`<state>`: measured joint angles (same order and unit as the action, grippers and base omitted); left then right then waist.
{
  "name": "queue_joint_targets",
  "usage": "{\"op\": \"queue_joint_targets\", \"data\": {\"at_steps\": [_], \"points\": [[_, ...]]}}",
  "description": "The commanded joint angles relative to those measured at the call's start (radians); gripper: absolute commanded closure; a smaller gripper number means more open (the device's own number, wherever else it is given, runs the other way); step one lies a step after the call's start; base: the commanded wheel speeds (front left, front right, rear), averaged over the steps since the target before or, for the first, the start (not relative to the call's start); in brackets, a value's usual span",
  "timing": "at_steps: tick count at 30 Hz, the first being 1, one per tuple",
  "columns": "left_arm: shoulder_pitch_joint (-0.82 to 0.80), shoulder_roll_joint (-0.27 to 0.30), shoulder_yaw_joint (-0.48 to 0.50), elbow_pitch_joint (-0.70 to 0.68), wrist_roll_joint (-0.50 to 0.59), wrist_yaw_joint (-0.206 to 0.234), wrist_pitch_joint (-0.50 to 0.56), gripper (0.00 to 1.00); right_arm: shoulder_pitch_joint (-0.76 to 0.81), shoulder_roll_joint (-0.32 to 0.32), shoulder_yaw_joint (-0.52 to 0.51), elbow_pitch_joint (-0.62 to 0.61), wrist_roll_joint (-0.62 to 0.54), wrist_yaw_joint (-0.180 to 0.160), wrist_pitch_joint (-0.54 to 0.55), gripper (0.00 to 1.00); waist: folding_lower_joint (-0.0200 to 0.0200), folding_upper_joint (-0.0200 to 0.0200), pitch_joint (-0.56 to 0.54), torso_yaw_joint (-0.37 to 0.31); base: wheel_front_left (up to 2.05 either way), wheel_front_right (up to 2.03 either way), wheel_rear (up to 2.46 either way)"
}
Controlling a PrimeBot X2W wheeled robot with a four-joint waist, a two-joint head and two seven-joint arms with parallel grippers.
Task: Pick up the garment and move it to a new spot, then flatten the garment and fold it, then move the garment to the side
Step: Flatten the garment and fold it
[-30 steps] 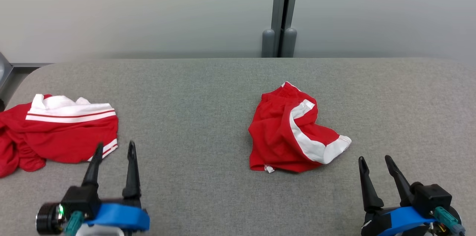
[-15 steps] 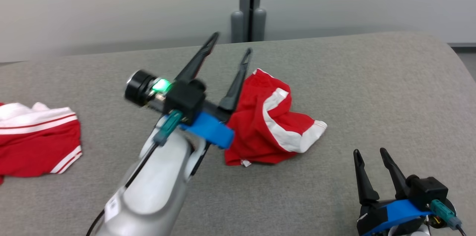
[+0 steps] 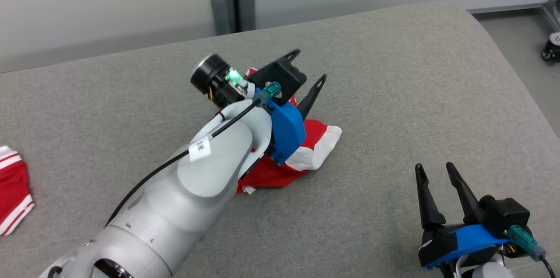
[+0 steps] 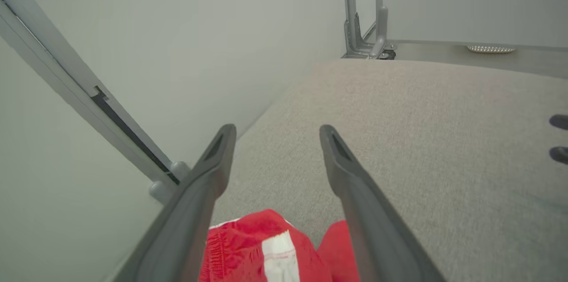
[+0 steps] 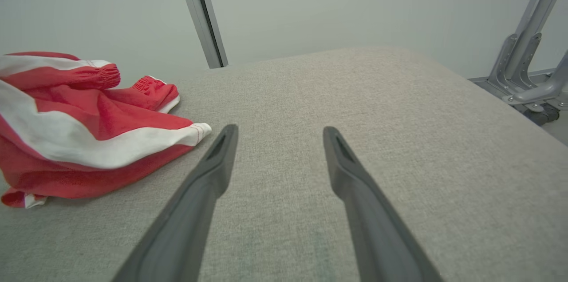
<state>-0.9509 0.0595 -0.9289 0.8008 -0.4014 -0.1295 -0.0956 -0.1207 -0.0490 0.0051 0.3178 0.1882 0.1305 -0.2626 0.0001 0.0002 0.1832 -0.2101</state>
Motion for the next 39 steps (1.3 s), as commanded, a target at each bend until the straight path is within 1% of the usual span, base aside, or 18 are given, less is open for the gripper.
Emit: {"op": "queue_joint_targets", "data": {"at_steps": [1,6,11,13,14,15,16,17,19,21,27,30,31,33,34,36,37,39], "points": [[-0.011,0.003,-0.027,0.027,-0.039,0.000,0.026,0.00,-0.014,-0.002,0.000,-0.003,0.011,0.001,-0.003,0.00,-0.0001,-0.0002,0.005,-0.010,0.00,0.00,0.00],[-0.021,0.021,-0.145,0.108,-0.137,0.000,0.131,0.00,-0.018,-0.003,-0.011,-0.006,0.012,0.001,-0.003,0.00,-0.0001,-0.0002,0.023,-0.019,0.00,0.00,0.00],[-0.013,0.026,-0.236,0.155,-0.229,0.000,0.229,0.00,-0.022,-0.003,-0.015,-0.007,0.012,0.001,-0.003,0.00,-0.0001,-0.0002,0.032,-0.013,0.00,0.00,0.00],[-0.024,0.030,-0.262,0.160,-0.253,0.000,0.232,0.00,-0.028,-0.003,-0.013,-0.008,0.011,0.001,-0.003,0.00,-0.0001,-0.0002,0.034,-0.009,0.00,0.00,0.00],[-0.023,0.031,-0.274,0.164,-0.265,0.000,0.236,0.13,-0.030,-0.003,-0.013,-0.008,0.011,0.001,-0.003,0.00,-0.0001,-0.0002,0.034,-0.007,0.00,0.00,0.00],[-0.024,0.031,-0.283,0.166,-0.274,0.000,0.235,0.48,-0.031,-0.003,-0.012,-0.007,0.011,0.001,-0.003,0.00,-0.0001,-0.0002,0.033,-0.005,0.00,0.00,0.00],[-0.030,0.032,-0.291,0.172,-0.278,0.000,0.224,0.68,-0.032,-0.003,-0.010,-0.007,0.011,0.001,-0.003,0.00,-0.0001,-0.0002,0.032,-0.003,0.00,0.00,0.00],[-0.029,0.032,-0.300,0.177,-0.285,0.000,0.220,1.00,-0.031,-0.003,-0.008,-0.007,0.011,0.001,-0.003,0.00,-0.0001,-0.0002,0.029,-0.001,0.00,0.00,0.00],[-0.033,0.032,-0.305,0.184,-0.292,0.000,0.188,1.00,-0.029,-0.003,-0.008,-0.006,0.011,0.001,-0.003,0.00,-0.0001,-0.0002,0.023,0.001,0.00,0.00,0.00],[-0.042,0.030,-0.290,0.197,-0.308,0.000,0.129,1.00,-0.020,-0.003,-0.012,-0.006,0.010,0.001,-0.003,0.00,-0.0001,-0.0002,0.013,0.008,0.00,0.00,0.00],[-0.032,0.016,-0.241,0.247,-0.338,0.015,-0.035,1.00,0.010,-0.003,-0.025,-0.012,0.003,0.001,-0.004,0.00,-0.0001,-0.0002,-0.017,0.057,0.00,0.00,0.00],[-0.015,0.017,-0.194,0.251,-0.366,0.047,-0.119,1.00,0.022,-0.003,-0.030,-0.013,0.000,0.001,-0.003,0.00,-0.0001,-0.0002,-0.029,0.089,0.00,0.00,0.00],[-0.009,0.024,-0.176,0.245,-0.372,0.065,-0.141,1.00,0.027,-0.003,-0.029,-0.015,0.000,0.001,-0.003,0.00,-0.0001,-0.0002,-0.033,0.099,0.00,0.00,0.00],[0.022,0.035,-0.138,0.226,-0.392,0.093,-0.162,1.00,0.031,-0.003,-0.034,-0.017,-0.003,0.001,-0.003,0.00,-0.0001,-0.0002,-0.041,0.125,0.00,0.00,0.00],[0.038,0.048,-0.114,0.209,-0.395,0.114,-0.167,1.00,0.035,-0.003,-0.036,-0.016,-0.005,0.001,-0.003,0.00,-0.0001,-0.0002,-0.044,0.138,0.00,0.00,0.00],[0.081,0.077,-0.036,0.135,-0.407,0.156,-0.170,1.00,0.040,-0.003,-0.037,-0.017,-0.003,0.001,-0.004,0.00,-0.0001,-0.0002,-0.050,0.158,0.00,0.00,0.00],[0.112,0.100,0.007,0.083,-0.391,0.183,-0.171,1.00,0.042,-0.003,-0.038,-0.018,-0.003,0.001,-0.003,0.00,-0.0001,-0.0002,-0.051,0.169,0.00,0.00,0.00],[0.221,0.137,0.077,-0.014,-0.372,0.224,-0.169,1.00,0.046,-0.003,-0.035,-0.019,-0.003,0.001,-0.003,0.00,-0.0001,-0.0002,-0.054,0.189,0.00,0.00,0.00]]}}
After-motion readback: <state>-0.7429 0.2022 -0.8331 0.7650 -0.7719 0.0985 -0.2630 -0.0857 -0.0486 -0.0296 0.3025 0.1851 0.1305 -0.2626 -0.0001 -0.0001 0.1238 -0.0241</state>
